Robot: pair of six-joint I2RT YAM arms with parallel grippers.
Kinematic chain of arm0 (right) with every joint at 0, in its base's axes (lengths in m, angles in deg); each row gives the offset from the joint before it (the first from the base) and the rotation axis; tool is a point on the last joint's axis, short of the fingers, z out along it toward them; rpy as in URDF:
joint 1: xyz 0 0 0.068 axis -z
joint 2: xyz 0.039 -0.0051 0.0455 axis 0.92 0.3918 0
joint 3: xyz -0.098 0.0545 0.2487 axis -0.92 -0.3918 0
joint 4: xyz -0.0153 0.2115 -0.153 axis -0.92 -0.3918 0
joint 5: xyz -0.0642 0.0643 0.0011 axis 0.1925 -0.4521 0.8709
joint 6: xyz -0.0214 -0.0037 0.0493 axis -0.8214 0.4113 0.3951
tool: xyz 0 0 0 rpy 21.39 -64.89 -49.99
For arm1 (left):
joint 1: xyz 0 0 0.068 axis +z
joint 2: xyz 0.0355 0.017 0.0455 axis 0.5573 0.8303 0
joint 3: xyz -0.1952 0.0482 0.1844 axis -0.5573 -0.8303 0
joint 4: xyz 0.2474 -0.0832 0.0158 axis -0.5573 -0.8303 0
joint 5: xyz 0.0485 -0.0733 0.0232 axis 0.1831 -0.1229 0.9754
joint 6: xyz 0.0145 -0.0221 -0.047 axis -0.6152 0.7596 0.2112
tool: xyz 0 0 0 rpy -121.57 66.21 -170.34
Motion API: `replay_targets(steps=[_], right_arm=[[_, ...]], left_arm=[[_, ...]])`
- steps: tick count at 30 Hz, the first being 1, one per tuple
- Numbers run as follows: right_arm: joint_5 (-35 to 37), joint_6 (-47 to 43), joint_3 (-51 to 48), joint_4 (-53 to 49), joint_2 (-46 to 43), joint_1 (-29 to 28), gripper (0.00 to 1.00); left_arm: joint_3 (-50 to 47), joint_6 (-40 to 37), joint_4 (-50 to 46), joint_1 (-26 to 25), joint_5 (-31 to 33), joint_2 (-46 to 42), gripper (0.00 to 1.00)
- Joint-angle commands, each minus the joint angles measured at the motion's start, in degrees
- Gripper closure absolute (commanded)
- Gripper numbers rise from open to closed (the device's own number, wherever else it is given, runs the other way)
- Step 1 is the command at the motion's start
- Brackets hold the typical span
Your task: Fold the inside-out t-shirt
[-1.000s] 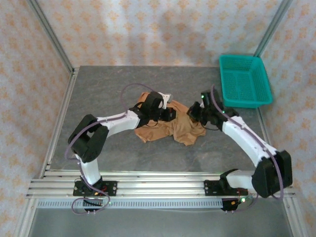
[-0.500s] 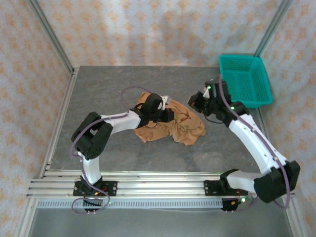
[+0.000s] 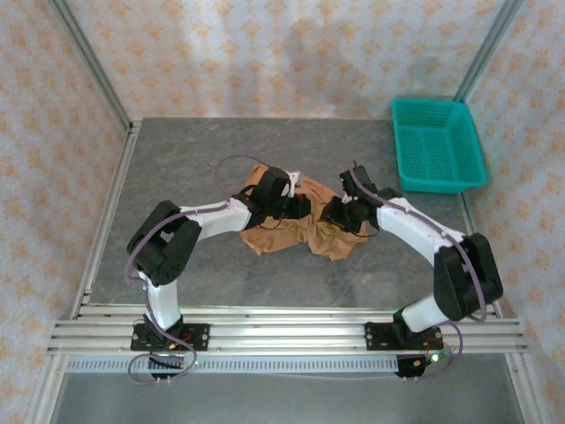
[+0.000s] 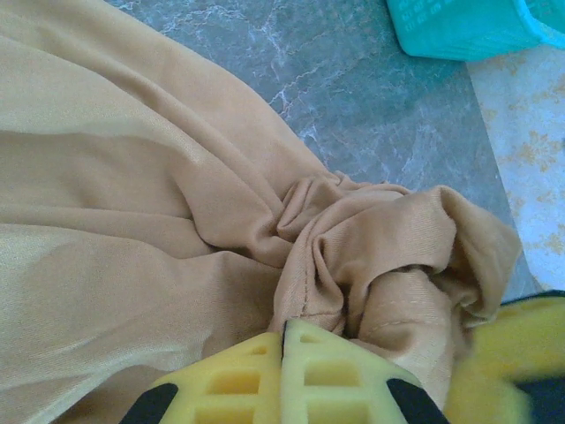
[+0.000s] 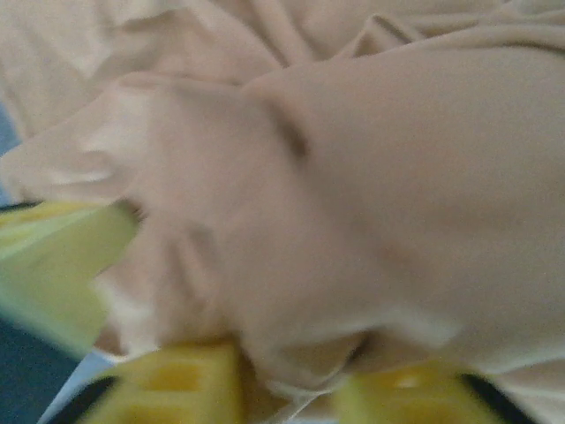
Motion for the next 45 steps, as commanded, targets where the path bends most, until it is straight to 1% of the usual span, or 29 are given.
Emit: replay_targets(steps=[1, 6, 8, 12, 15, 16, 17, 18, 19, 20, 21, 22, 23, 26, 27, 28, 32, 38, 40, 42, 43, 45], right_arm=[[2.15, -1.41, 3.88, -0.51, -0.76, 3.7, 1.0], [2.3, -4.64, 2.54, -4.89, -9.77, 14.49, 1.0], [1.77, -5.52, 0.42, -5.01, -11.08, 17.69, 1.0], [2.46, -4.9, -6.17, -2.5, -10.16, 19.96, 1.0], [2.81, -3.92, -9.83, 0.18, -8.59, 20.16, 1.0], [2.68, -3.96, -9.88, 0.0, -8.28, 20.12, 0.95], [2.36, -4.09, -9.44, -0.86, -8.37, 20.08, 0.85], [2.13, -4.28, -8.61, -2.17, -8.87, 19.95, 0.72], [2.13, -4.54, -7.89, -3.39, -9.65, 19.62, 0.63], [2.66, -4.71, -7.09, -4.69, -11.46, 18.9, 0.59], [3.27, -4.97, -6.37, -5.88, -13.25, 18.02, 0.57], [3.95, -5.05, -5.8, -6.98, -15.06, 16.99, 0.58], [4.2, -4.98, -5.59, -7.46, -16.52, 16.12, 0.61], [3.51, -3.94, -5.99, -7.95, -19.95, 13.93, 0.78], [2.75, -3.49, -6.32, -7.83, -20.36, 13.44, 0.82], [1.89, -2.96, -6.62, -7.55, -20.48, 13.1, 0.82], [-0.87, -0.5, -8.51, -4.69, -19.79, 11.54, 0.82], [-2.14, 2.2, -11.23, -1.03, -18.78, 9.25, 0.8], [-2.31, 2.72, -11.96, -0.3, -17.11, 9.01, 0.76], [-2.46, 3.18, -12.71, 0.99, -16.18, 8.99, 0.65], [-2.15, 3.24, -12.82, 1.2, -15.77, 8.92, 0.61], [-1.18, 2.94, -12.43, 1.68, -14.65, 8.92, 0.6]], left_arm=[[-0.74, -0.73, -0.49, 0.02, 1.76, -3.09, 1.0], [-1.36, -1.29, -0.91, 0.11, 2.03, -4.14, 1.0], [-1.51, -0.88, -0.37, 0.03, 1.94, -4.32, 1.0], [-2.13, 0.31, 1.18, -0.15, 1.68, -4.7, 1.0], [-2.24, 1.16, 2.31, -0.8, 1.37, -4.44, 1.0], [-2.16, 1.26, 2.53, -1.09, 1.41, -4.26, 1.0], [-1.92, 1.31, 2.39, -1.42, 1.41, -4.11, 1.0], [-1.68, 1.18, 2.14, -1.69, 1.41, -3.92, 1.0], [-1.39, 1.09, 1.85, -1.9, 1.41, -3.74, 1.0], [-1.14, 1.0, 1.59, -2.08, 1.39, -3.56, 1.0], [-0.92, 0.91, 1.42, -2.09, 1.32, -3.42, 1.0], [-0.76, 0.83, 1.29, -2.09, 1.41, -3.3, 1.0], [-0.58, 0.78, 1.21, -2.09, 1.38, -3.2, 1.0], [-0.09, 0.87, 0.98, -2.13, 1.24, -2.86, 1.0], [0.03, 0.86, 0.89, -2.09, 1.23, -2.85, 1.0], [0.12, 0.82, 0.8, -2.09, 1.23, -2.75, 1.0], [0.31, 0.69, 0.23, -2.1, 1.31, -2.75, 1.0], [0.38, 0.82, 0.22, -2.1, 1.32, -2.58, 1.0], [0.49, 0.96, 0.24, -2.18, 1.23, -2.43, 1.0], [0.58, 1.0, 0.23, -2.18, 1.06, -2.32, 1.0], [0.7, 1.0, 0.19, -2.16, 1.06, -2.24, 1.0], [0.75, 1.02, 0.13, -2.22, 0.97, -2.16, 1.0]])
